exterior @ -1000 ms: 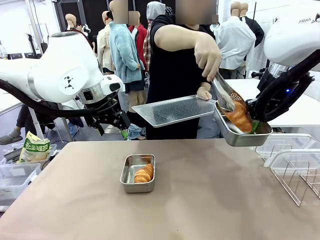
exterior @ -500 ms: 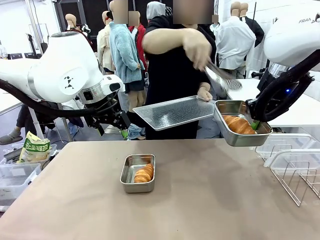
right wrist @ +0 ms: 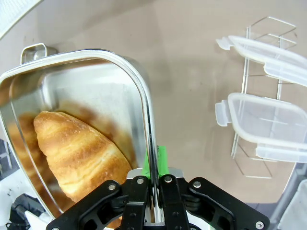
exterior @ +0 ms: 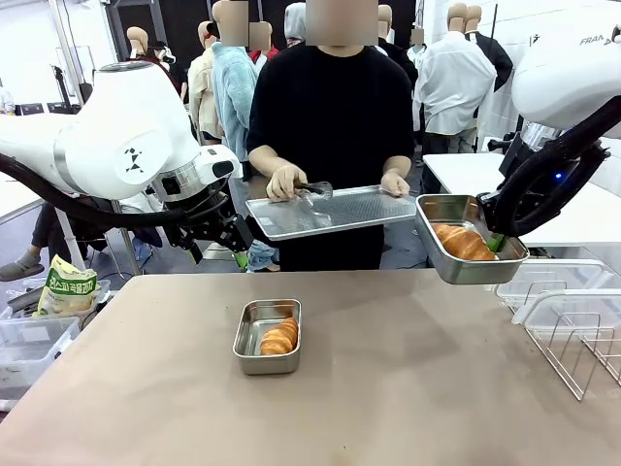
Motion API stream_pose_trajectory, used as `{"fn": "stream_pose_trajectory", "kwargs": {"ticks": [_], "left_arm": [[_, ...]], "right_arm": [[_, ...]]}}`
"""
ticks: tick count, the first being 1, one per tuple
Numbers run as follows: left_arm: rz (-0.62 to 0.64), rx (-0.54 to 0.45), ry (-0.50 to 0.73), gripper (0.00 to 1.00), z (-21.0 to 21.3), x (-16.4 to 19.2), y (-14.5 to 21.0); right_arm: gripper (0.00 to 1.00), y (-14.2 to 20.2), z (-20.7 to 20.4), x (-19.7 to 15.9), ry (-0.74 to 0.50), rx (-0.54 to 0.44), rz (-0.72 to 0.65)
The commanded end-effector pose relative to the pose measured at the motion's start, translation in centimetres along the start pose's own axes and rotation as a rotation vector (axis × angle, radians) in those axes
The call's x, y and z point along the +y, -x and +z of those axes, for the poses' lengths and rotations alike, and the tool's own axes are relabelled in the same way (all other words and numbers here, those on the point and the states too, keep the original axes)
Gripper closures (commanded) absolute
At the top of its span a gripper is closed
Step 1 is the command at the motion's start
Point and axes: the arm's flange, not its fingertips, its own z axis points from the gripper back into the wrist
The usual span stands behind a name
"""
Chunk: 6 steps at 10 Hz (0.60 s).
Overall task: Place the bread in airtight containers.
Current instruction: Once an object is inside an Airtight Container , place the container in the center of the table.
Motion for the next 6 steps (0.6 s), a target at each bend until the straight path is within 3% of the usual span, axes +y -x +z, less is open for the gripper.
{"fn": "stream_pose_trajectory", "kwargs": {"ticks": [1,6], "left_arm": [[0.009,0.000,-0.001,0.00,0.00,0.07,-0.07],[0.009,0.000,-0.001,0.00,0.00,0.07,-0.07]], "right_arm": [[1.00,0.01,0.16,0.02,-0.004,-0.005,-0.005],[1.00,0.01,0.16,0.02,-0.004,-0.005,-0.005]]}}
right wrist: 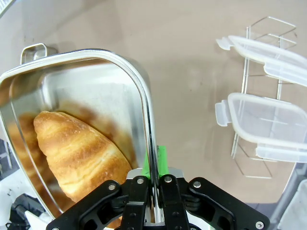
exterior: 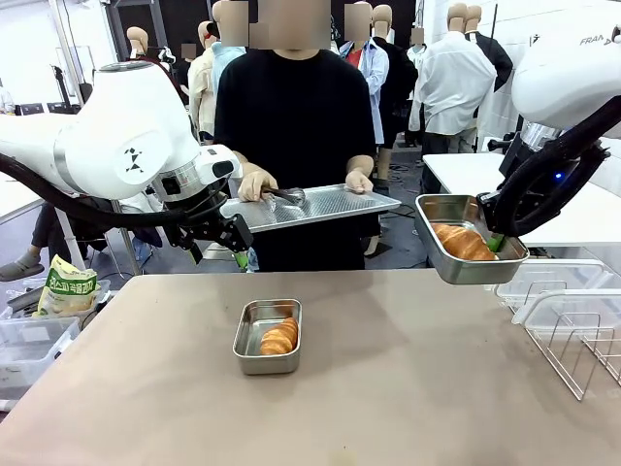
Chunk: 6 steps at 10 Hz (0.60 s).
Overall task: Place the bread in airtight containers.
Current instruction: Once an object is inside an Airtight Container , place the container in the center of the table.
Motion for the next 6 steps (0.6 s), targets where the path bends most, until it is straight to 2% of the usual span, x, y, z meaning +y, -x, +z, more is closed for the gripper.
{"fn": "stream_pose_trajectory", "kwargs": {"ticks": [1,6], "left_arm": [[0.009,0.000,-0.001,0.00,0.00,0.07,-0.07],[0.009,0.000,-0.001,0.00,0.00,0.07,-0.07]], "right_arm": [[1.00,0.01,0.16,0.02,-0.004,-0.005,-0.005],[1.00,0.01,0.16,0.02,-0.004,-0.005,-0.005]]}}
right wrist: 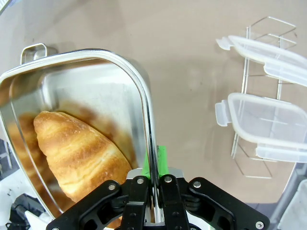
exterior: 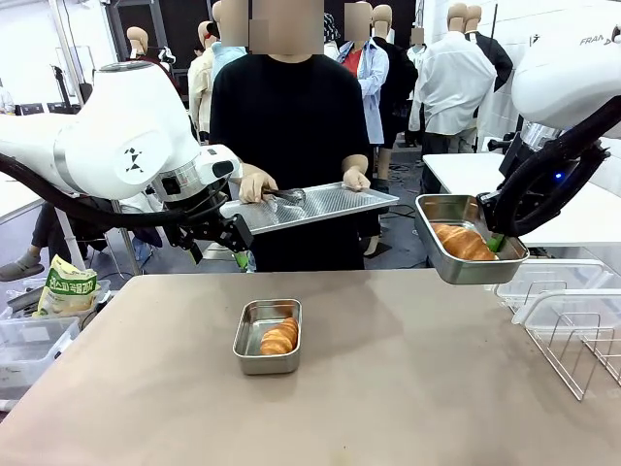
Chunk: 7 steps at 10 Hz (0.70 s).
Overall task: Place the bread in airtight containers.
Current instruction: Once an object is inside an Airtight Container , place the container in the center of the table.
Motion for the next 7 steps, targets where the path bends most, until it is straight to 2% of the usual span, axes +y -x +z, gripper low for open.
{"fn": "stream_pose_trajectory", "kwargs": {"ticks": [1,5,7], "left_arm": [[0.009,0.000,-0.001,0.00,0.0,0.1,-0.1],[0.009,0.000,-0.001,0.00,0.0,0.1,-0.1],[0.009,0.000,-0.001,0.00,0.0,0.1,-0.1]], "right_arm": [[1.00,0.0,0.2,0.0,-0.004,-0.005,-0.005],[1.00,0.0,0.0,0.0,0.000,0.000,0.000],[1.00,0.6,-3.4,-0.8,-0.034,0.030,-0.029]]}}
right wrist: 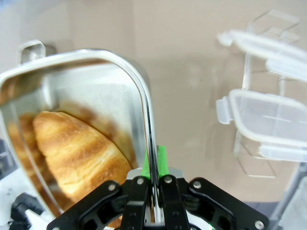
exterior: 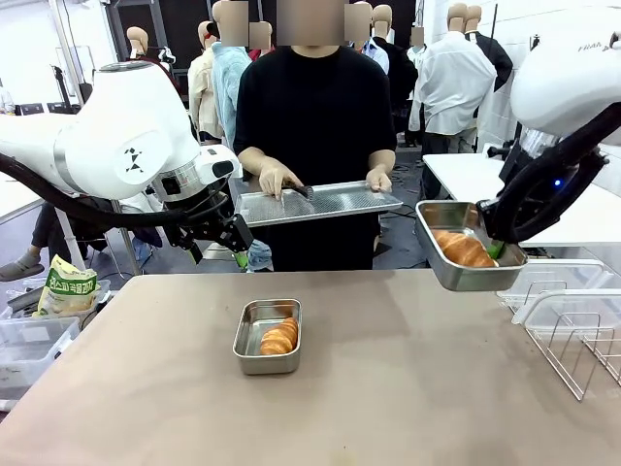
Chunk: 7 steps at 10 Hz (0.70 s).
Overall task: Place the bread in airtight containers.
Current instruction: Once an object is inside an Airtight Container , place the container in the center of the table.
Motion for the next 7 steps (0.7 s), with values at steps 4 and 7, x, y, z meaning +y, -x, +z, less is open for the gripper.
{"fn": "stream_pose_trajectory", "kwargs": {"ticks": [4,7], "left_arm": [[0.009,0.000,-0.001,0.00,0.0,0.1,-0.1],[0.009,0.000,-0.001,0.00,0.0,0.1,-0.1]], "right_arm": [[1.00,-0.8,-10.5,-0.6,0.015,0.011,-0.073],[1.00,-2.4,-15.7,0.7,0.052,0.034,-0.102]]}}
